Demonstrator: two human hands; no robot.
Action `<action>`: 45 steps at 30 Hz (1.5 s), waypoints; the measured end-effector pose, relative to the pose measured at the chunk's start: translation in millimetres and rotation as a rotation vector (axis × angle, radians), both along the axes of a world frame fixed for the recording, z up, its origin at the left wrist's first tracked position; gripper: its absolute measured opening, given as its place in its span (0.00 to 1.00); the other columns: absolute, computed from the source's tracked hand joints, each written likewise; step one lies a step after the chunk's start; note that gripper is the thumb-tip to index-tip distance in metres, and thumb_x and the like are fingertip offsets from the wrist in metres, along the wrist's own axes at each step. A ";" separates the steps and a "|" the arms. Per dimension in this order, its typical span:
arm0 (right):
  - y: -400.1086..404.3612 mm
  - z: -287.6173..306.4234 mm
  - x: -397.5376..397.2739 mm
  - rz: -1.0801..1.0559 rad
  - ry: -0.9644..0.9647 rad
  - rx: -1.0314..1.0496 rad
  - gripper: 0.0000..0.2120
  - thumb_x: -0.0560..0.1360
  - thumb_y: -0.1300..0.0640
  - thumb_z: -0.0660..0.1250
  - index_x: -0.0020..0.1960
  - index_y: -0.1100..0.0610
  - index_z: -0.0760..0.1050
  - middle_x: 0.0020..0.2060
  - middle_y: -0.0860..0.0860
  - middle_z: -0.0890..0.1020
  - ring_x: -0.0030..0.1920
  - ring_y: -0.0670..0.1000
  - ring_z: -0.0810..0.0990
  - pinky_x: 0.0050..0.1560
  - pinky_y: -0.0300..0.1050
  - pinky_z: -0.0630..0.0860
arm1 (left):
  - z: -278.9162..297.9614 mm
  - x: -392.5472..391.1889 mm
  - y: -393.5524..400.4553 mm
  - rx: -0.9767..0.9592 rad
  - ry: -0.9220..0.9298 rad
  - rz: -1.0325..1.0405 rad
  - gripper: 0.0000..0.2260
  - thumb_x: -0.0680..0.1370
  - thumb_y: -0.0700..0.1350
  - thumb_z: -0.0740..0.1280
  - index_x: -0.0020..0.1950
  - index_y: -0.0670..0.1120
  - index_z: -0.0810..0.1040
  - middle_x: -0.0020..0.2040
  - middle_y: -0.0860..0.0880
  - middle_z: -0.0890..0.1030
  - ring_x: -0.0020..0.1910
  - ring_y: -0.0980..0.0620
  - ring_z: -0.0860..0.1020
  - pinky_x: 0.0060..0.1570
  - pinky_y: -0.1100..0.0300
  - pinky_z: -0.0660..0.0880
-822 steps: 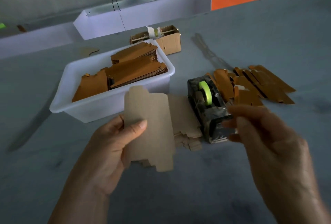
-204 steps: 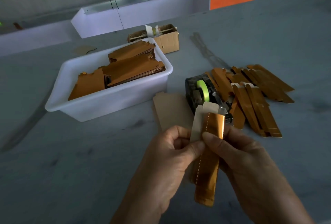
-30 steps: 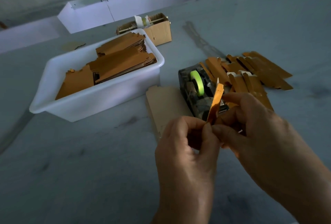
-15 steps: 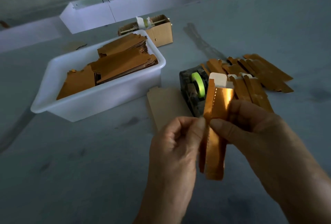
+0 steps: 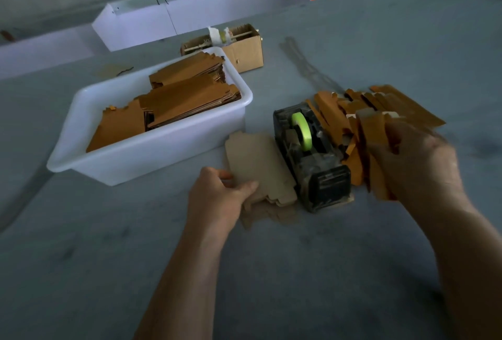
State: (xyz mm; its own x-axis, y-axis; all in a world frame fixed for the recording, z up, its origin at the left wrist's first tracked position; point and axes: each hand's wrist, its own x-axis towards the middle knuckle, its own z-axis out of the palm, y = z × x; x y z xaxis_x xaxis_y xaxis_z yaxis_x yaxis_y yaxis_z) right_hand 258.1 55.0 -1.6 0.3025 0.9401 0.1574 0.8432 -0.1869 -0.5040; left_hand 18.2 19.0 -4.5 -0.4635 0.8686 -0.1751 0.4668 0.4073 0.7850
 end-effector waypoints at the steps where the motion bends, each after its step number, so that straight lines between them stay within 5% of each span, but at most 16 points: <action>1: -2.3 0.3 -0.8 -0.029 0.000 0.018 0.14 0.76 0.50 0.63 0.57 0.55 0.77 0.53 0.59 0.76 0.52 0.61 0.74 0.46 0.50 0.71 | 0.7 -4.1 2.7 -0.006 -0.083 0.005 0.14 0.69 0.46 0.78 0.46 0.47 0.74 0.41 0.52 0.79 0.40 0.53 0.77 0.39 0.62 0.72; 5: -15.3 3.2 -5.0 -0.022 0.064 0.141 0.18 0.76 0.50 0.64 0.63 0.55 0.75 0.62 0.57 0.72 0.60 0.60 0.72 0.55 0.51 0.70 | 3.0 -15.6 4.4 -0.036 -0.291 -0.022 0.08 0.69 0.39 0.76 0.43 0.46 0.79 0.36 0.51 0.82 0.32 0.57 0.78 0.26 0.70 0.72; 9: -34.8 5.8 -10.6 0.008 0.156 0.287 0.14 0.76 0.52 0.65 0.60 0.54 0.77 0.58 0.52 0.76 0.53 0.51 0.75 0.47 0.40 0.70 | 5.9 -25.4 -6.3 0.005 -0.390 -0.075 0.03 0.73 0.39 0.73 0.45 0.46 0.83 0.31 0.54 0.81 0.28 0.60 0.76 0.33 0.65 0.70; 13: -59.8 13.8 -21.3 0.071 0.355 0.348 0.08 0.76 0.54 0.66 0.54 0.50 0.79 0.50 0.47 0.79 0.43 0.42 0.75 0.39 0.26 0.67 | 20.1 -27.6 -33.7 0.053 -0.570 -0.224 0.06 0.65 0.46 0.72 0.39 0.46 0.84 0.30 0.50 0.76 0.29 0.57 0.72 0.35 0.63 0.69; 19: -95.9 33.4 -58.7 0.329 0.799 0.079 0.17 0.66 0.39 0.61 0.48 0.46 0.79 0.38 0.41 0.83 0.39 0.39 0.81 0.34 0.30 0.77 | 36.1 -11.1 -64.7 0.064 -0.692 -0.462 0.07 0.65 0.45 0.74 0.42 0.46 0.84 0.35 0.48 0.80 0.35 0.55 0.74 0.40 0.58 0.66; 22: -98.6 31.6 -65.8 0.366 1.185 -0.103 0.19 0.62 0.45 0.68 0.51 0.49 0.79 0.36 0.44 0.83 0.36 0.40 0.81 0.29 0.32 0.75 | 36.1 -1.6 -70.8 0.022 -0.690 -0.527 0.14 0.67 0.47 0.73 0.52 0.49 0.84 0.49 0.47 0.86 0.45 0.53 0.82 0.46 0.60 0.75; 25: -96.8 26.2 -64.4 0.345 1.311 -0.161 0.17 0.61 0.53 0.69 0.50 0.53 0.79 0.33 0.48 0.83 0.34 0.44 0.82 0.29 0.34 0.75 | 35.6 11.0 -70.4 0.058 -0.698 -0.453 0.19 0.64 0.51 0.76 0.53 0.47 0.84 0.50 0.45 0.85 0.52 0.44 0.83 0.57 0.47 0.75; 27: -97.6 23.8 -63.9 0.364 1.355 -0.196 0.15 0.60 0.53 0.70 0.46 0.54 0.80 0.35 0.51 0.84 0.37 0.47 0.83 0.33 0.36 0.77 | 35.1 20.8 -67.7 0.113 -0.699 -0.367 0.20 0.61 0.53 0.76 0.50 0.47 0.84 0.48 0.45 0.86 0.49 0.44 0.83 0.54 0.45 0.77; 30: -99.1 21.4 -61.9 0.392 1.377 -0.198 0.11 0.59 0.54 0.70 0.41 0.54 0.81 0.35 0.52 0.84 0.37 0.48 0.83 0.36 0.37 0.79 | 35.8 30.6 -63.1 0.140 -0.676 -0.284 0.18 0.59 0.52 0.78 0.47 0.49 0.84 0.44 0.46 0.86 0.44 0.48 0.84 0.46 0.52 0.76; 40: -96.7 16.8 -55.6 0.471 1.148 -0.229 0.09 0.61 0.50 0.67 0.40 0.49 0.81 0.37 0.45 0.84 0.39 0.42 0.82 0.35 0.31 0.76 | 34.0 28.3 -59.0 0.109 -0.603 -0.273 0.20 0.58 0.52 0.75 0.48 0.48 0.84 0.43 0.51 0.86 0.44 0.54 0.84 0.44 0.60 0.75; 43: -99.9 16.7 -58.1 0.419 0.919 -0.131 0.12 0.61 0.41 0.66 0.41 0.43 0.79 0.34 0.42 0.81 0.34 0.41 0.79 0.32 0.34 0.74 | 32.0 28.2 -59.0 0.119 -0.599 -0.277 0.20 0.58 0.52 0.74 0.47 0.47 0.84 0.42 0.50 0.86 0.43 0.53 0.84 0.44 0.60 0.76; 45: -101.9 16.7 -60.4 0.328 0.811 -0.033 0.06 0.65 0.45 0.70 0.40 0.43 0.77 0.33 0.40 0.80 0.31 0.39 0.76 0.28 0.32 0.71 | 31.8 29.6 -60.3 0.117 -0.585 -0.292 0.17 0.59 0.51 0.75 0.46 0.48 0.84 0.41 0.49 0.86 0.43 0.52 0.84 0.43 0.60 0.77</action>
